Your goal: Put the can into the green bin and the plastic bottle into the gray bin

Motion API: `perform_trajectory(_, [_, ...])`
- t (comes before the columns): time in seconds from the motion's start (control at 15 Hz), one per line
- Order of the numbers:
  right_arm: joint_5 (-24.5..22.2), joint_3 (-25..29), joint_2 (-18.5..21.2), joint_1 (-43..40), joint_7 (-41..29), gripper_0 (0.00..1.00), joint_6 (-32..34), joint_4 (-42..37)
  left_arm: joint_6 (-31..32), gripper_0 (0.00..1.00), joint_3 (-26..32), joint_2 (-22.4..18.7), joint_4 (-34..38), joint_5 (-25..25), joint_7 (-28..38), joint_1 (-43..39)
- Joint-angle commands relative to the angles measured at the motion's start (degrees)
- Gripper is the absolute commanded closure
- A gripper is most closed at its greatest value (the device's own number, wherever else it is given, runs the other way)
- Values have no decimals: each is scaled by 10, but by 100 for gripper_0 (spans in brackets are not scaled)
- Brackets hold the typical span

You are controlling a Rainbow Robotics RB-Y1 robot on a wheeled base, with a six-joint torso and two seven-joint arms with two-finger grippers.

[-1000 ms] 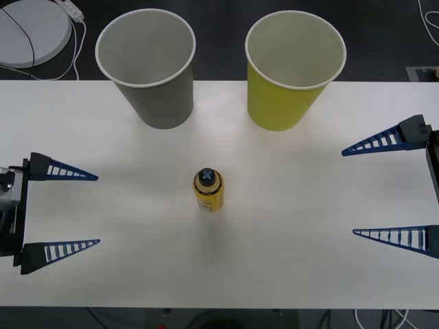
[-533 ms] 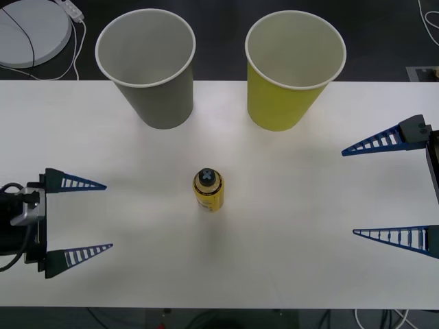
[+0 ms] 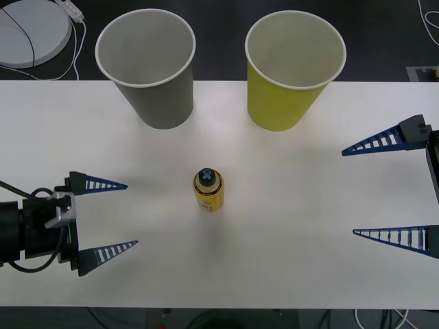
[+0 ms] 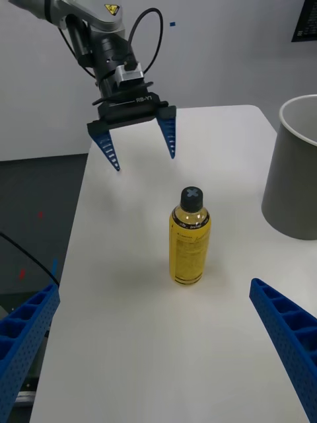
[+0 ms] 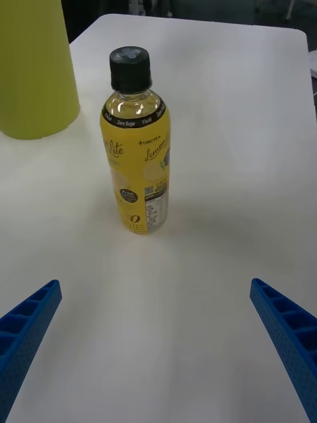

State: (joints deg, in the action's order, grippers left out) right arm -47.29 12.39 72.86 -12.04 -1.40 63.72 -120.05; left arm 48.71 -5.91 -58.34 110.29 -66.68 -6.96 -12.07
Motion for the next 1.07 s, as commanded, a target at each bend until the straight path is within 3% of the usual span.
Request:
perform_trajectory(0.07, [0,0,0,0,0,0,0,0,-15,0,-20,13,0,-2,0,9])
perform_trajectory(0.33, [0,0,0,0,0,0,0,0,-21,0,-28,34,0,-11,4,16])
perform_trajectory(0.87, [0,0,0,0,0,0,0,0,-22,0,-33,124,0,-90,31,31])
perform_trajectory(1.07, [0,0,0,0,0,0,0,0,-53,0,-68,140,-10,-104,47,54])
